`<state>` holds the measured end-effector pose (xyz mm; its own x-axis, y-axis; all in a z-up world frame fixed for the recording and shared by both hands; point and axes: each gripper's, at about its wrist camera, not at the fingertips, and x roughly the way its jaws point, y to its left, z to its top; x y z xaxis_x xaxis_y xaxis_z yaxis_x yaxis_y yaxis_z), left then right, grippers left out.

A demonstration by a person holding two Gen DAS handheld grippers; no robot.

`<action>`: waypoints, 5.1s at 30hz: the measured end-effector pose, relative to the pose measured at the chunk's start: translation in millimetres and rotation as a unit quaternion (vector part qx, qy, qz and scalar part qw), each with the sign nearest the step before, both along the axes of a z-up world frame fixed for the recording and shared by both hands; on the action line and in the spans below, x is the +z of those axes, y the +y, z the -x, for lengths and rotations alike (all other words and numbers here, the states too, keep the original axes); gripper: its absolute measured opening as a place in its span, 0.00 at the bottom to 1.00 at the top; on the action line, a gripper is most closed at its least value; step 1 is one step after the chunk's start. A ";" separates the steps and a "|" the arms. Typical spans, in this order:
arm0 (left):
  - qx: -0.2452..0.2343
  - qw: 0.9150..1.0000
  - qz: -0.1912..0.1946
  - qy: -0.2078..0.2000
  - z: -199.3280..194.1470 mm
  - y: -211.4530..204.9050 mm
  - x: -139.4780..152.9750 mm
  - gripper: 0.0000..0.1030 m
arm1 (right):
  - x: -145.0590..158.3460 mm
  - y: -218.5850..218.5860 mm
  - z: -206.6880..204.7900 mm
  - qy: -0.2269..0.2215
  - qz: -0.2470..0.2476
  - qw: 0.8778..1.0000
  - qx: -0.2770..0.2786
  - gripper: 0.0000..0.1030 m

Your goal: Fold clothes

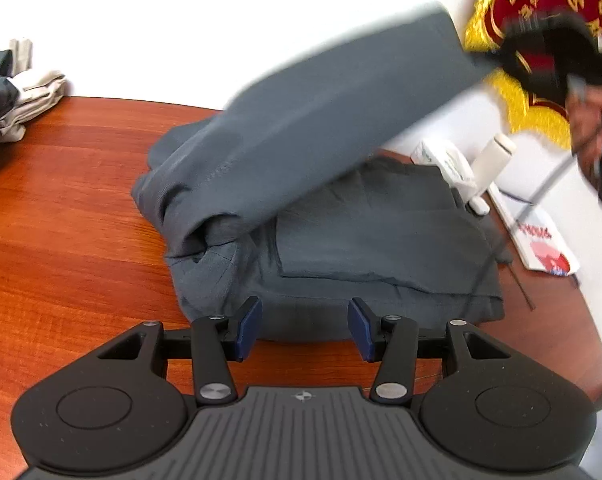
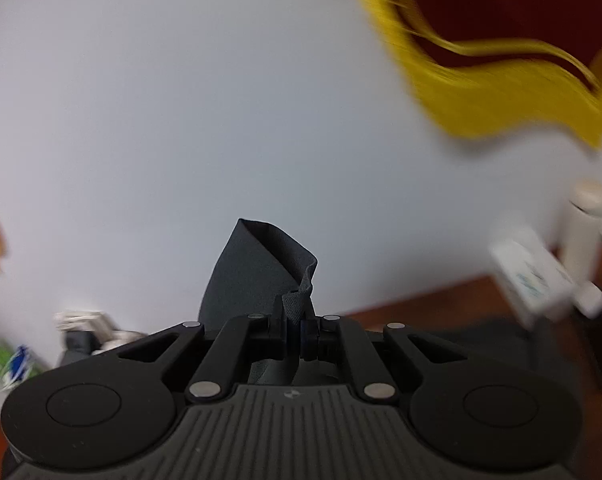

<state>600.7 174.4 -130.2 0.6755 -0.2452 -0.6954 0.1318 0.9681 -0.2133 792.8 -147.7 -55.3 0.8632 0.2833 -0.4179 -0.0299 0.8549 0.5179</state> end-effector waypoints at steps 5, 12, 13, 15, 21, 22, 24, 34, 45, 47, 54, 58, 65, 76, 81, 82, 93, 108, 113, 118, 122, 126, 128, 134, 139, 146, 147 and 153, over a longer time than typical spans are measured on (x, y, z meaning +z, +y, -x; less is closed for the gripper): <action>0.019 0.999 -0.020 0.018 -11.6 5.2 -6.3 0.47 | -79.7 -52.3 -2.6 0.080 -0.029 0.995 -0.056 0.06; 0.030 0.999 -0.038 0.017 -26.9 12.8 -1.0 0.47 | -152.0 -71.6 10.4 0.152 -0.037 0.985 -0.075 0.07; 0.028 0.999 -0.040 0.016 -29.6 11.8 -0.3 0.48 | -152.5 -70.9 11.5 0.156 -0.038 0.984 -0.074 0.07; 0.021 0.999 -0.043 0.014 -34.9 7.4 -0.6 0.48 | -161.4 -69.4 20.8 0.177 -0.037 0.981 -0.066 0.14; -0.005 0.998 -0.054 -0.009 -45.6 -11.4 5.1 0.48 | -144.2 -59.0 52.0 0.186 0.050 0.978 -0.077 0.29; -0.014 0.998 -0.054 -0.018 -46.9 -14.5 8.3 0.48 | -139.2 -58.1 54.7 0.178 0.063 0.979 -0.080 0.30; -0.029 0.998 -0.055 -0.030 -52.3 -19.8 12.0 0.50 | -125.4 -54.3 58.9 0.150 0.094 0.981 -0.083 0.34; -0.053 0.996 -0.075 0.005 -94.2 -24.3 -14.5 0.51 | -136.6 -5.5 11.5 0.147 0.155 0.976 0.045 0.39; -0.096 0.992 -0.077 0.032 -89.7 3.9 -24.1 0.52 | -162.5 17.8 -17.3 0.193 0.193 0.958 0.085 0.40; -0.106 0.991 -0.071 0.027 -85.0 19.8 -14.1 0.52 | -150.9 24.3 -11.9 0.178 0.199 0.959 0.090 0.41; -0.131 0.985 -0.108 0.017 -96.8 81.3 8.9 0.52 | -105.6 64.9 15.1 0.132 0.188 0.964 0.136 0.48; -0.166 0.974 -0.157 0.012 -119.5 103.4 12.8 0.51 | -93.5 103.4 28.2 0.123 0.169 0.962 0.175 0.51; -0.305 0.924 -0.229 0.004 -155.7 111.6 8.5 0.51 | -86.6 168.4 47.2 0.114 0.152 0.956 0.226 0.54; -0.482 0.817 -0.317 -0.004 -193.7 100.8 -25.8 0.51 | -91.4 248.0 57.0 0.126 0.108 0.958 0.234 0.58; -0.547 0.757 -0.358 -0.019 -206.6 92.1 -41.0 0.47 | -102.5 266.6 48.4 0.151 0.052 0.965 0.208 0.58; -0.563 0.744 -0.359 -0.017 -209.3 89.6 -43.7 0.43 | -105.7 270.0 46.0 0.157 0.041 0.965 0.205 0.58; -0.626 0.695 -0.353 -0.020 -215.6 79.3 -65.4 0.39 | -138.1 298.7 21.5 0.203 0.050 0.968 0.137 0.57; -0.590 0.758 -0.273 -0.054 -236.0 110.2 -16.5 0.05 | -106.1 290.2 47.7 0.120 0.081 0.973 0.180 0.05; -0.529 0.798 -0.288 -0.029 -252.0 114.9 -27.6 0.05 | -128.9 310.9 55.8 0.154 0.085 0.952 0.250 0.01; -0.478 0.831 -0.286 -0.015 -248.0 129.6 -33.6 0.05 | -127.5 305.1 65.7 0.149 0.078 0.950 0.263 0.03; -0.429 0.855 -0.293 -0.010 -241.3 143.1 -29.2 0.05 | -111.1 274.6 69.2 0.126 0.098 0.958 0.240 0.23; -0.362 0.883 -0.298 -0.013 -240.5 156.1 -18.9 0.05 | -103.8 219.7 64.5 0.124 0.116 0.969 0.177 0.41; -0.345 0.892 -0.291 -0.009 -236.1 160.5 -11.0 0.05 | -104.7 198.7 60.9 0.127 0.122 0.972 0.154 0.48; -0.338 0.902 -0.268 -0.017 -205.6 140.9 9.0 0.06 | -110.9 109.5 49.9 0.143 0.152 0.976 0.070 0.57; -0.339 0.904 -0.260 -0.017 -170.7 108.9 12.6 0.07 | -119.8 58.8 41.1 0.138 0.176 0.974 0.041 0.68; -0.338 0.909 -0.245 0.007 -143.4 65.0 7.4 0.32 | -138.8 15.6 3.0 0.139 0.189 0.971 0.047 0.85; -0.334 0.911 -0.243 0.013 -139.8 61.5 7.2 0.33 | -143.3 9.1 -5.8 0.142 0.186 0.971 0.054 0.85; -0.298 0.926 -0.226 0.051 -116.2 50.3 -8.9 0.42 | -163.5 -18.9 -37.3 0.167 0.132 0.973 0.094 0.71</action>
